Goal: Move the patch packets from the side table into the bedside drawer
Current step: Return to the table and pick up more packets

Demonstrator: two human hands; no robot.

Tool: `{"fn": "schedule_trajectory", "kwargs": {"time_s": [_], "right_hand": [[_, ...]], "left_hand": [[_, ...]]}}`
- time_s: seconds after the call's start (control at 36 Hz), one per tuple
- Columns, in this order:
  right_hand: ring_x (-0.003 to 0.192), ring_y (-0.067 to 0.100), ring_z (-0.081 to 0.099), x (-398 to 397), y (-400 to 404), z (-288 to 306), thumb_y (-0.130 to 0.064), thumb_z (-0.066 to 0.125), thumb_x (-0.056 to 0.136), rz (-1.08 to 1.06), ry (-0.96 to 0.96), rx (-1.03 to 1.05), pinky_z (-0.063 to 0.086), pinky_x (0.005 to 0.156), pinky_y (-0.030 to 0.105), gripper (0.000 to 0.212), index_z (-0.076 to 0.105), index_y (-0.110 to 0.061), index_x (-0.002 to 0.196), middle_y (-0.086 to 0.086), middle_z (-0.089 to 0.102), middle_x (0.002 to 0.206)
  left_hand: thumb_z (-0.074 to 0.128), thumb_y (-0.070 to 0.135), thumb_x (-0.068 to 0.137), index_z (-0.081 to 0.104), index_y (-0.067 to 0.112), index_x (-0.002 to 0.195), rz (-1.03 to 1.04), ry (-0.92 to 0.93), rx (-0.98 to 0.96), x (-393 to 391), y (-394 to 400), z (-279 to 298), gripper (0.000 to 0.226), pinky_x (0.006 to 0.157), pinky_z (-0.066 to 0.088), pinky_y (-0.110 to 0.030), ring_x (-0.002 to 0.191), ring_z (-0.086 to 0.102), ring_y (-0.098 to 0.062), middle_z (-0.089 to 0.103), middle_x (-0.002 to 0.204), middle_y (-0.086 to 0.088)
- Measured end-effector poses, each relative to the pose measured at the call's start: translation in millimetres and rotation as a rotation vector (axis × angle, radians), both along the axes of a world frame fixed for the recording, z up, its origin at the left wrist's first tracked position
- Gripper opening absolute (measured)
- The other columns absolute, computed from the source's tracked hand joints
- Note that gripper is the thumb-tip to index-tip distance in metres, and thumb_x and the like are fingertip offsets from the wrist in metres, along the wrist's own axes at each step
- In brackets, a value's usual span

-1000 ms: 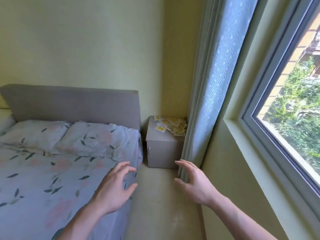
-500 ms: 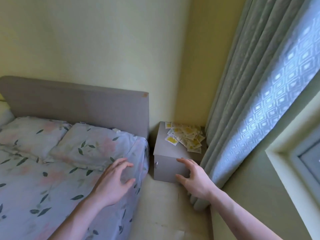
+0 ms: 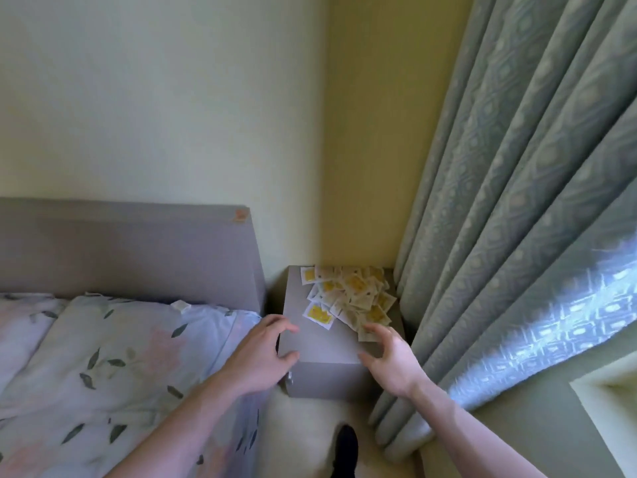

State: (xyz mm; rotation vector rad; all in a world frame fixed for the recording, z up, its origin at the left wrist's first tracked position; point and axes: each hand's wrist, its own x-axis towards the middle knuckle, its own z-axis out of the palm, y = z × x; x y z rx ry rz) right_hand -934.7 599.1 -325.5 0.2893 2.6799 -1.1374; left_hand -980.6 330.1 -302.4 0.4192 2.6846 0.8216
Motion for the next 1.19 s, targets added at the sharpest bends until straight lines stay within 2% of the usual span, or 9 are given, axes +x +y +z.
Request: {"fn": "schedule_trajectory", "kwargs": {"time_s": [0.19,0.36,0.47,0.56,0.64,0.78,1.03,1.14,1.19], "right_hand": [[0.122,0.016,0.057,-114.3,43.1,-49.0,-0.02,0.07,0.086,-0.102,-0.07,-0.062,0.038,0.1,0.015,0.047,0.058,-0.023,0.131,-0.001,0.061,0.129],[0.123,0.026,0.056,-190.2,61.9,-107.8,-0.022,0.073,0.086,-0.164,-0.13,-0.049,0.043,0.104,0.032,0.043,0.062,-0.011,0.126,0.009,0.062,0.13],[0.12,0.023,0.056,-229.8,71.2,-141.2,-0.021,0.069,0.084,-0.217,-0.177,-0.063,0.044,0.097,0.028,0.046,0.06,-0.015,0.128,0.006,0.061,0.129],[0.116,0.018,0.057,-258.1,82.8,-175.6,-0.029,0.071,0.081,-0.245,-0.192,-0.072,0.046,0.095,0.025,0.045,0.062,-0.02,0.124,0.0,0.062,0.124],[0.122,0.02,0.054,-285.7,92.1,-209.5,-0.037,0.071,0.083,-0.256,-0.203,-0.018,0.045,0.103,0.029,0.052,0.056,-0.02,0.13,0.001,0.057,0.131],[0.134,0.024,0.045,-333.8,100.3,-252.3,-0.039,0.068,0.088,-0.297,-0.244,0.088,0.038,0.107,0.032,0.066,0.044,-0.016,0.145,0.005,0.047,0.144],[0.128,0.031,0.047,-383.6,99.1,-352.2,-0.06,0.073,0.074,-0.421,-0.183,0.259,0.045,0.102,0.045,0.078,0.05,-0.022,0.139,0.004,0.052,0.139],[0.118,0.032,0.056,-385.2,101.4,-365.9,-0.048,0.081,0.07,-0.541,-0.189,0.159,0.048,0.098,0.046,0.068,0.056,-0.023,0.127,0.004,0.06,0.127],[0.103,0.03,0.064,-380.4,105.2,-363.9,-0.042,0.08,0.074,-0.586,-0.192,0.076,0.052,0.091,0.048,0.043,0.06,-0.026,0.108,0.001,0.068,0.109]], "left_hand": [[0.067,0.036,0.086,0.058,0.033,0.123,0.058,-0.168,-0.028,-99.0,42.6,-48.1,0.038,0.106,0.038,-0.025,0.122,0.05,-0.006,0.048,0.129,0.017],[0.067,0.031,0.087,0.06,0.031,0.12,0.146,-0.299,-0.018,-160.9,70.1,-98.3,0.034,0.091,0.042,-0.018,0.117,0.057,-0.008,0.054,0.125,0.013],[0.067,0.032,0.085,0.057,0.039,0.11,0.192,-0.395,0.015,-196.8,87.9,-137.3,0.027,0.076,0.057,-0.027,0.095,0.069,-0.014,0.055,0.119,0.013],[0.065,0.032,0.086,0.054,0.042,0.107,0.217,-0.424,0.021,-224.0,102.0,-173.6,0.026,0.078,0.051,-0.019,0.098,0.064,-0.008,0.055,0.121,0.013],[0.064,0.032,0.086,0.057,0.038,0.11,0.204,-0.456,0.017,-248.8,112.8,-217.8,0.026,0.09,0.049,-0.023,0.101,0.059,-0.006,0.056,0.119,0.012],[0.068,0.031,0.086,0.058,0.035,0.108,0.226,-0.488,0.054,-275.1,130.2,-285.1,0.025,0.086,0.051,-0.023,0.094,0.062,-0.003,0.057,0.116,0.02],[0.071,0.033,0.087,0.058,0.035,0.109,0.204,-0.478,0.063,-294.1,142.4,-368.9,0.025,0.073,0.044,-0.01,0.087,0.063,0.002,0.058,0.114,0.022],[0.072,0.032,0.086,0.055,0.035,0.106,0.213,-0.48,0.055,-298.9,147.6,-386.9,0.026,0.073,0.044,-0.011,0.085,0.065,-0.001,0.058,0.113,0.017],[0.073,0.033,0.085,0.053,0.035,0.106,0.238,-0.491,0.062,-301.4,152.6,-391.7,0.029,0.081,0.051,-0.02,0.086,0.065,-0.003,0.058,0.111,0.016]]}}
